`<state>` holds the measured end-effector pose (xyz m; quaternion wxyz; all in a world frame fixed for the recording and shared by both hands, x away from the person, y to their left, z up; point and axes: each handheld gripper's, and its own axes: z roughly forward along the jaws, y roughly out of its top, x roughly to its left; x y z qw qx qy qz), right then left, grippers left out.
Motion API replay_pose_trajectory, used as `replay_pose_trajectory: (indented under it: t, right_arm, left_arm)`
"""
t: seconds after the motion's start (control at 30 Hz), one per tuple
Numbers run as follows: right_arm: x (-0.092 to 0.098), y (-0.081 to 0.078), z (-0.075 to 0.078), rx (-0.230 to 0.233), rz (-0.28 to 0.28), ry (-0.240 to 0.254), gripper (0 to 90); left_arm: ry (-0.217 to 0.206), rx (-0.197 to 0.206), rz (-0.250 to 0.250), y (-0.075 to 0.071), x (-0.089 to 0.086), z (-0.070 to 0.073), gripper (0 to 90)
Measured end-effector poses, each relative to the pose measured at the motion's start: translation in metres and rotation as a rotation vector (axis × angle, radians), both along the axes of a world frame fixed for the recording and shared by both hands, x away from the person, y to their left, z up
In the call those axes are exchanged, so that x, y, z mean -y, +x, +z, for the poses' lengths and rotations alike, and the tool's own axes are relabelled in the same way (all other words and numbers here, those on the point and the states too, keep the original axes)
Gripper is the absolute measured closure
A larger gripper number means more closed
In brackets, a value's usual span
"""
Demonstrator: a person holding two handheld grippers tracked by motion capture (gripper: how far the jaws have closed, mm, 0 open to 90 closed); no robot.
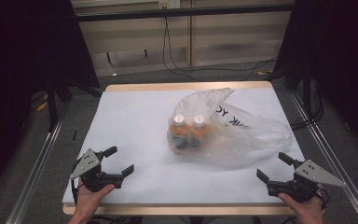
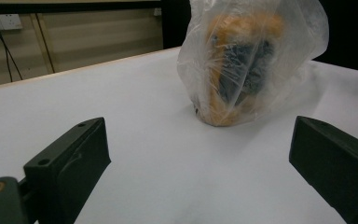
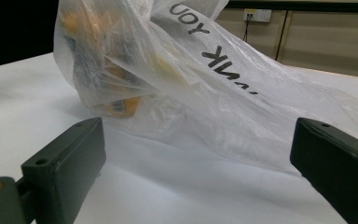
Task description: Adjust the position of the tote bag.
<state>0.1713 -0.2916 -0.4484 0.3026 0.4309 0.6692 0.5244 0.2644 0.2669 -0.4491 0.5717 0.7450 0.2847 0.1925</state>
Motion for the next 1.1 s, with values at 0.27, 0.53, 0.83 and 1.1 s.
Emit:
replay_pose_trajectory:
  t: [0.27, 0.53, 0.83, 1.1]
  right_arm:
    - [0.001, 0.000, 0.000, 0.000, 0.007, -0.012, 3.2]
    - [-0.008, 0.002, -0.002, -0.027, 0.053, -0.058, 6.9]
    - [-0.006, 0.002, -0.001, -0.042, 0.083, -0.026, 11.9]
    - [-0.006, 0.005, -0.001, -0.067, 0.105, -0.035, 12.4]
  left_arm:
    - [0.025, -0.036, -0.014, 0.001, 0.005, 0.000, 5.4]
    - [0.050, -0.052, -0.051, 0.000, 0.016, 0.000, 12.4]
    - [0.047, -0.080, -0.102, -0.003, 0.026, 0.004, 18.2]
    - [0.050, -0.078, -0.124, 0.000, 0.034, 0.008, 22.1]
